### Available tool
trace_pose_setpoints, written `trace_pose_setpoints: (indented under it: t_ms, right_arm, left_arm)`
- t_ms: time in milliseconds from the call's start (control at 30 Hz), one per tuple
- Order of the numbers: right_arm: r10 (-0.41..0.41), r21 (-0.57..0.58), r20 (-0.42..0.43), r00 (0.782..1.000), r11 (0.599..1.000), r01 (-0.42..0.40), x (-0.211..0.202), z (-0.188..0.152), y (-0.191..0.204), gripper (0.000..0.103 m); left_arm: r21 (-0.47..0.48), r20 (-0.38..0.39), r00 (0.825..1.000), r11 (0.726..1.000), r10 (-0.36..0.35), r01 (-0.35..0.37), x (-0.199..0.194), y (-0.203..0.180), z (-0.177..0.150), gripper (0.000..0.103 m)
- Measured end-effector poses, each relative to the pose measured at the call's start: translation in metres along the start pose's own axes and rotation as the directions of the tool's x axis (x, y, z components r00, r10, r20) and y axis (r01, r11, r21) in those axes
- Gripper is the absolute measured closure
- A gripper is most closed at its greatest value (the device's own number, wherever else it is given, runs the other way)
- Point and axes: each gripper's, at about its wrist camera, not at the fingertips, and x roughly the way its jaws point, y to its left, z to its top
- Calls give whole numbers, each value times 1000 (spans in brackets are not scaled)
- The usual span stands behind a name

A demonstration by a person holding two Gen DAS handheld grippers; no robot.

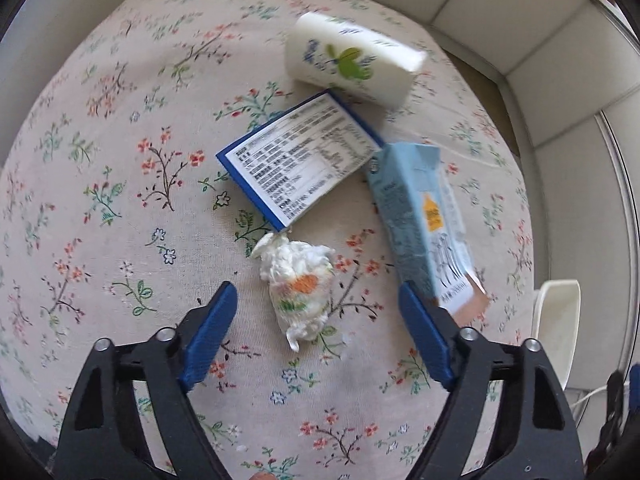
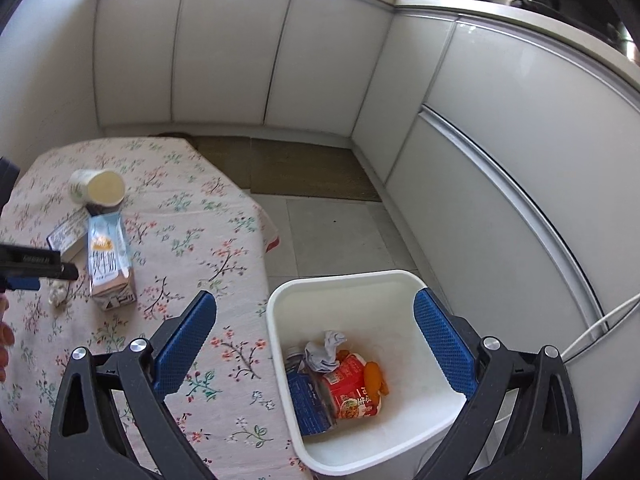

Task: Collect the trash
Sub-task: 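Grasp the white tissue-wrapped bundle with the left tool, then grasp the light-blue milk carton with the right tool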

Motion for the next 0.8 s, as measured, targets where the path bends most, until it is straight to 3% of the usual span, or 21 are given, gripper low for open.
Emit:
trace_pose_setpoints:
  t_ms: [167, 300, 533, 667, 800]
  right_arm:
    - [6, -5, -17, 1000, 1000, -6, 5, 0, 4, 7]
    - [27, 1, -33, 999, 1000, -27, 11, 3, 10, 7]
    - [171, 3, -78, 982, 985, -171, 27, 10, 42, 7]
    - [313, -16, -152, 937, 948, -319, 43, 17, 77, 7]
    - [384, -91, -179, 906, 910, -404, 58, 30, 117, 7]
  left_arm:
    - [31, 10, 999, 999, 43, -43, 11, -7, 1, 42]
    - [105, 33, 996, 991, 83, -86, 12, -17, -2, 72]
    - [167, 58, 998, 985, 35, -44, -7, -5, -9, 73]
    - [154, 107, 994, 988, -32, 16, -45, 12, -8, 73]
    - [142, 198, 978, 989, -71, 43, -91, 35, -8, 73]
